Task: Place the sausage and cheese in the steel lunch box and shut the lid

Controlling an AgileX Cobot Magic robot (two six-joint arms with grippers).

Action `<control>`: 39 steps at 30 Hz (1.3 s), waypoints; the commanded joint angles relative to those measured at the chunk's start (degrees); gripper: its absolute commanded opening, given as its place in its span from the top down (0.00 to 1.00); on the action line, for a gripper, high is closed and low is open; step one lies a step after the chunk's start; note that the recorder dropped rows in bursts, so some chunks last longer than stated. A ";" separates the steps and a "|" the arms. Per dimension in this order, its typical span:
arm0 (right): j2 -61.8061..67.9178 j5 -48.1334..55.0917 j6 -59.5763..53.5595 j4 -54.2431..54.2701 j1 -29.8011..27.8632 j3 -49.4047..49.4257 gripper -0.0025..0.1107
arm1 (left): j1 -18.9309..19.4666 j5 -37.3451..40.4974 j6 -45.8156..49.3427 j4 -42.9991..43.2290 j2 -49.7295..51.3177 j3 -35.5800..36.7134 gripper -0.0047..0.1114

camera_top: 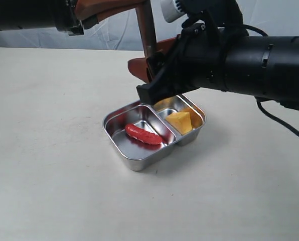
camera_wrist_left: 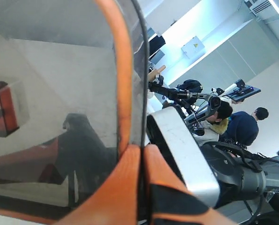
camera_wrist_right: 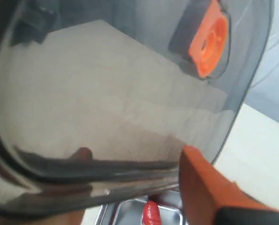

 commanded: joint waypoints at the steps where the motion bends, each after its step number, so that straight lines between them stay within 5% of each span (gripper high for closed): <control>1: 0.07 -3.26 0.00 1.24 -0.10 -0.56 0.71 | -0.12 4.24 -1.35 0.22 -0.28 -0.13 0.96; 4: 0.07 -1.51 0.00 -1.26 -0.10 -0.69 0.98 | -0.12 4.46 -1.46 0.22 -0.28 -0.13 0.96; 18: -3.81 -1.89 0.00 -3.19 -0.10 -0.59 0.98 | -0.12 6.77 -1.43 0.22 -0.28 -0.13 0.96; 25: -5.10 -9.85 0.00 -2.96 -0.10 -0.49 0.99 | -0.12 8.02 -1.48 0.22 -0.28 -0.13 0.96; 39: -4.98 -27.84 -23.81 5.61 1.61 1.33 0.99 | -0.12 8.46 -1.48 6.73 -0.66 -0.13 0.96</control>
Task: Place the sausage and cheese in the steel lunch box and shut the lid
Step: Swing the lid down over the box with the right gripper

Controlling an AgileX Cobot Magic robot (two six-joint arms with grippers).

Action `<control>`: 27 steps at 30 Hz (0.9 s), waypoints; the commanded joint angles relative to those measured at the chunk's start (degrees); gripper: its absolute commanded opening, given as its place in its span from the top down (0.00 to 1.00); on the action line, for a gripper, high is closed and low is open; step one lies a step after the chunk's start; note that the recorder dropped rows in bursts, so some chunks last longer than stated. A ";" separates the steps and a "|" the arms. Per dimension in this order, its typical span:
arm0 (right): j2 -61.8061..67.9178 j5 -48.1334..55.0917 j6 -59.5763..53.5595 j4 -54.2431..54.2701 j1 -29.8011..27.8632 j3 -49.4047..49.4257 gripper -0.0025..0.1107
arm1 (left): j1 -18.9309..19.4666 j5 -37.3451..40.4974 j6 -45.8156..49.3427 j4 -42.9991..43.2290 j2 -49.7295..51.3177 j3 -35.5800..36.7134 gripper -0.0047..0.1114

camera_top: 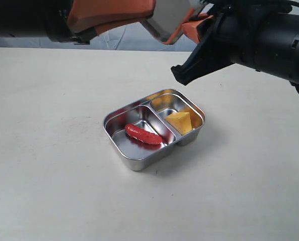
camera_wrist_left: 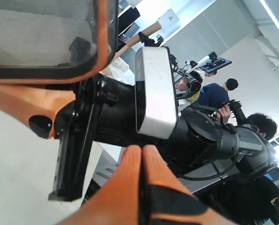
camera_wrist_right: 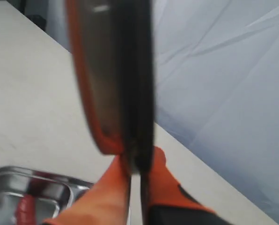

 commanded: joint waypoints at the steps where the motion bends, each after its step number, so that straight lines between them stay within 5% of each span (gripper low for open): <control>1: -0.35 -12.61 -7.56 4.70 2.48 2.10 0.99 | -0.12 0.65 0.08 5.43 -0.96 -0.13 0.96; 12: 2.18 -30.17 -7.35 4.70 13.95 10.38 0.99 | -0.02 -4.05 -4.37 23.70 -8.92 -0.13 0.96; 18: 7.35 -45.92 -7.35 3.57 24.30 10.58 0.99 | -0.02 -18.12 -18.41 44.96 -18.64 -0.13 0.96; 27: 17.74 -53.19 -7.24 4.70 32.50 10.58 0.99 | -0.02 -18.43 -45.87 81.16 -32.14 2.10 0.96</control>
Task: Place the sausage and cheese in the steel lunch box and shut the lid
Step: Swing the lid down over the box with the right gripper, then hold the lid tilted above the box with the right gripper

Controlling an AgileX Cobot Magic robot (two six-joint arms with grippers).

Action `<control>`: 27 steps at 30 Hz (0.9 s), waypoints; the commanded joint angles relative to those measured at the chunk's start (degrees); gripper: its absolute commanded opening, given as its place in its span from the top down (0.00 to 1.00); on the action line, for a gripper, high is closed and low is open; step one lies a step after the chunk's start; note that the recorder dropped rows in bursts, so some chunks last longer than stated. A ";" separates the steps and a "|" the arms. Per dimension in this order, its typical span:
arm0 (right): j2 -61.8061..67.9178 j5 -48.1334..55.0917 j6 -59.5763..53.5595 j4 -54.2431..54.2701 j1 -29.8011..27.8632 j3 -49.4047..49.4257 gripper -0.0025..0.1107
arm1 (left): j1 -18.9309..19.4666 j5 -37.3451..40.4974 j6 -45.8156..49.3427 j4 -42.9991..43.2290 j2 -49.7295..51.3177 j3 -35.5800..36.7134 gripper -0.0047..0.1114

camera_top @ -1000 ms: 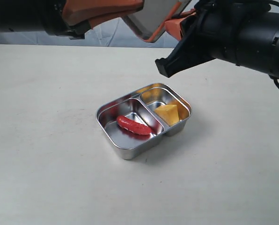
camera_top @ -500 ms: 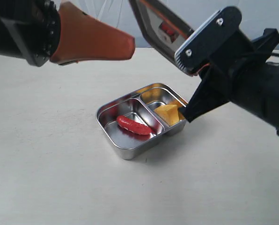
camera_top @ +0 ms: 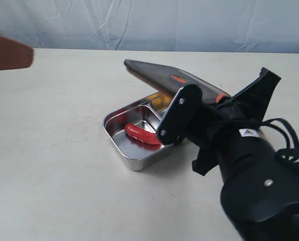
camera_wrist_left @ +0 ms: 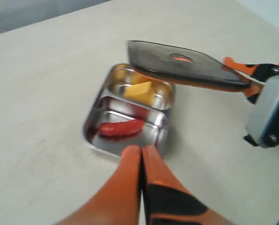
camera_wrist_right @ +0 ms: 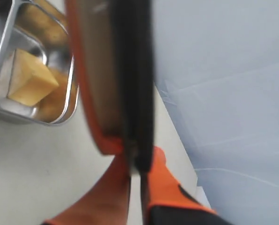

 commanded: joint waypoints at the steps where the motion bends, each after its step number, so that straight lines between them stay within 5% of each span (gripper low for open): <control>1: 5.67 -2.76 0.06 -0.23 4.32 0.07 0.99 | -0.02 -0.30 -12.42 14.61 -7.22 2.89 0.96; 14: 25.15 -5.94 0.06 -4.40 8.29 -1.84 0.99 | -0.02 -3.53 -14.68 16.30 -18.35 14.56 0.96; 27: 27.34 -5.94 0.06 -3.42 7.11 -6.57 0.99 | -0.02 -8.48 -14.68 13.80 -19.04 18.75 0.96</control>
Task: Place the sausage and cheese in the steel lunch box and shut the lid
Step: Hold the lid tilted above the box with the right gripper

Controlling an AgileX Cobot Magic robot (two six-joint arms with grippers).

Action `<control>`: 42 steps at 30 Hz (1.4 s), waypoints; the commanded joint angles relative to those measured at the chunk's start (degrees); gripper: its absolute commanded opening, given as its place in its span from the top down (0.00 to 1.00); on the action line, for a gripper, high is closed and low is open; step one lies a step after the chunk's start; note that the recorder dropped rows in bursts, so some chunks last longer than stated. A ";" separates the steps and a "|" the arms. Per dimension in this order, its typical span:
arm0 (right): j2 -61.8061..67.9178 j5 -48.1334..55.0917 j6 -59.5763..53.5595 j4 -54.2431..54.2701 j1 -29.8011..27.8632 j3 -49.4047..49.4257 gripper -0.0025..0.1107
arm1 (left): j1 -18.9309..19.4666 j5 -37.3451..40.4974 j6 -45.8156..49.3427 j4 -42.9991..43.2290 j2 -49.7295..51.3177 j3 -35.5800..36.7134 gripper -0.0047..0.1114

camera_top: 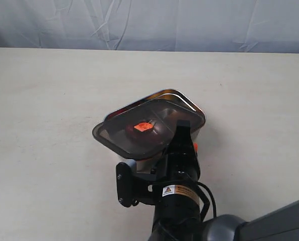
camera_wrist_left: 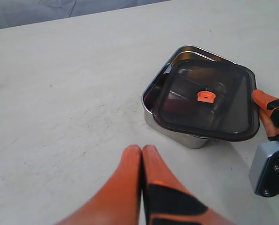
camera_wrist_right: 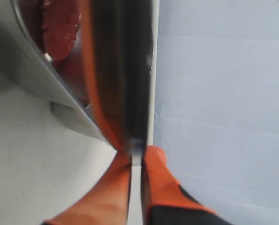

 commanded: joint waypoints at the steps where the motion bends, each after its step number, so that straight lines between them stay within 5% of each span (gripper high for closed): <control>1: 0.51 0.09 0.06 1.97 -1.04 -1.21 0.99 | -0.02 -1.91 -0.31 -1.29 -0.34 0.76 0.96; 35: 1.36 12.13 0.33 4.63 -1.04 -1.21 0.99 | -0.02 -2.05 -0.10 -2.47 -0.34 0.76 0.96; 42: 1.36 0.09 1.11 2.17 -0.88 -1.09 0.99 | -0.02 -2.16 -0.10 -2.45 -0.34 0.76 0.96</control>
